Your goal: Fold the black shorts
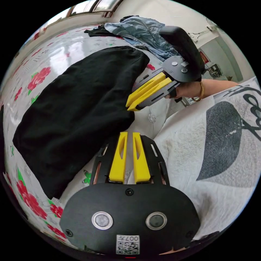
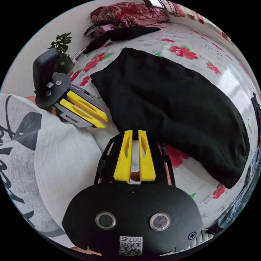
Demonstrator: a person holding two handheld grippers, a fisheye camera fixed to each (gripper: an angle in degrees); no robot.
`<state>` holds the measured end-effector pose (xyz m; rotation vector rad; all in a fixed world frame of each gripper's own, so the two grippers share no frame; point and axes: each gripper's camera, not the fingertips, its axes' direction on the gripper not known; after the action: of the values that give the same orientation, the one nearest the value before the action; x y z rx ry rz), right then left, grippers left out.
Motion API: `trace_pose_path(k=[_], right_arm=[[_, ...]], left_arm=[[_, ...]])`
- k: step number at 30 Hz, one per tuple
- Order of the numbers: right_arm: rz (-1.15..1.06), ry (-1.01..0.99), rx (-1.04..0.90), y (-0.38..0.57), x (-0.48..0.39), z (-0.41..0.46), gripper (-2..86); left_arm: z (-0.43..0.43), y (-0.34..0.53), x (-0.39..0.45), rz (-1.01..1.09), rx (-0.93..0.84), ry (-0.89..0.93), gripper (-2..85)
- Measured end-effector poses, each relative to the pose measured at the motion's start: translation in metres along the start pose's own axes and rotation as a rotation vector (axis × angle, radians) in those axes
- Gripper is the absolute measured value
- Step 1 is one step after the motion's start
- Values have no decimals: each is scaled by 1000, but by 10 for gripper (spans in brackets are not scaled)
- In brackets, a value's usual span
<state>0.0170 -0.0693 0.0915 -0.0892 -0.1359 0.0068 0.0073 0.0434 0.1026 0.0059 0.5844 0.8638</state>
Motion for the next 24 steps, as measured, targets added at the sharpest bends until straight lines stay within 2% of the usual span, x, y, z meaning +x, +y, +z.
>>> trace_pose_path(k=[4,7,11,12,14,18,21,24], right_arm=[[111,-48,111,23,14,-19,34],[319,-85,311,64,50,-56,52],[854,-204,641,177,136,-85,99],[994,-269,705,208,158,-81,116],[1133,-356,758,241,182,-71,140],[1278,-459,855,269,214,-45,160],[1419,-431,891,280,222,-34,148],[1434,-509,996,282,232,-26,129]], left_arm=[[-31,28,-24,-226,126,23,7],[-57,62,-44,-427,244,23,3],[-78,105,-68,-710,360,-33,13],[-81,115,-74,-784,408,-9,21],[-81,127,-82,-883,490,65,39],[-71,141,-93,-1081,604,183,66],[-64,144,-94,-1157,642,221,71],[-62,144,-92,-1203,668,233,72]])
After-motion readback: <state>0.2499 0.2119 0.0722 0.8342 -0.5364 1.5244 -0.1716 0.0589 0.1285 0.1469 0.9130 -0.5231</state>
